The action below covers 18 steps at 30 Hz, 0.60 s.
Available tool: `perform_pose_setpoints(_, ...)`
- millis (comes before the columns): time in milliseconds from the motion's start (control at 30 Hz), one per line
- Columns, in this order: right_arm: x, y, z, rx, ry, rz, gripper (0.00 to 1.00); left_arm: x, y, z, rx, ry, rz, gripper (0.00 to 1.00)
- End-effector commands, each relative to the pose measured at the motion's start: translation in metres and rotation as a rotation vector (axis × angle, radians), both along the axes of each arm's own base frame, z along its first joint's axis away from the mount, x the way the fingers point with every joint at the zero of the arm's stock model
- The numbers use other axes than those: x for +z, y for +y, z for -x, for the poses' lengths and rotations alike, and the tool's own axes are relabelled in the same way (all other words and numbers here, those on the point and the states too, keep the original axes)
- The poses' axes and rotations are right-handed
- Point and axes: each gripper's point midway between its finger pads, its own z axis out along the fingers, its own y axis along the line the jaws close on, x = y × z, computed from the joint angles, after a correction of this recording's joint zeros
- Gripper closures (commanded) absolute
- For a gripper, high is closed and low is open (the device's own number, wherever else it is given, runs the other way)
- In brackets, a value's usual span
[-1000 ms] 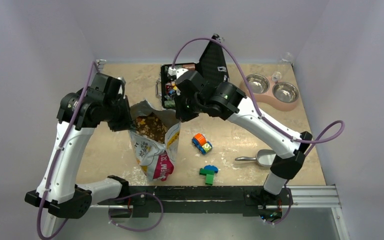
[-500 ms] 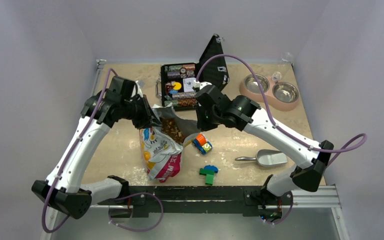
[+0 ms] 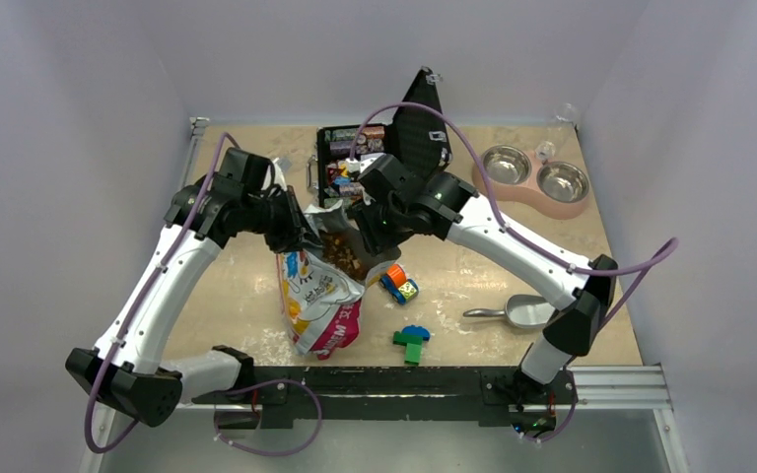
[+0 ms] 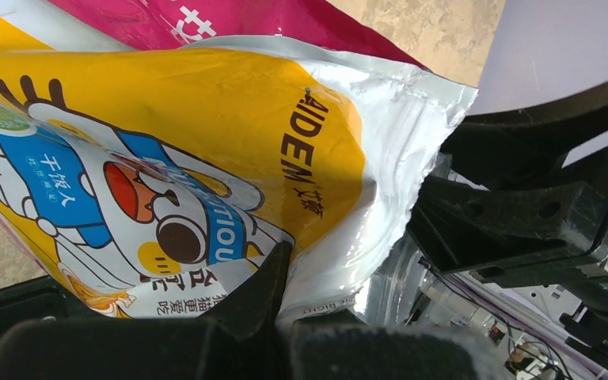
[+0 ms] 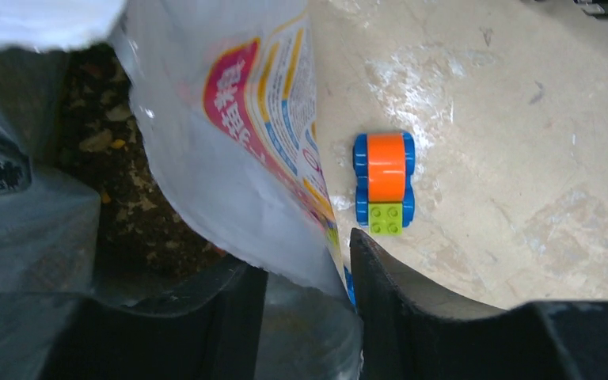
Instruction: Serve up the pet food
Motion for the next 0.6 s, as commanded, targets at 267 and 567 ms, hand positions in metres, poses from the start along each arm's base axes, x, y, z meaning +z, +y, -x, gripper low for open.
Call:
perform_pose_setpoints(267,0.070,0.037,0.013,0.084,-0.041,-0.308,1.00,0.003,0.017,0.012,-0.067,-0.171,-0.078,0.80)
perform_pose_setpoints(567,0.083,0.055,0.036,0.132,0.059,-0.462,1.00,-0.013,0.034,-0.001,-0.036,-0.191,-0.200,0.75)
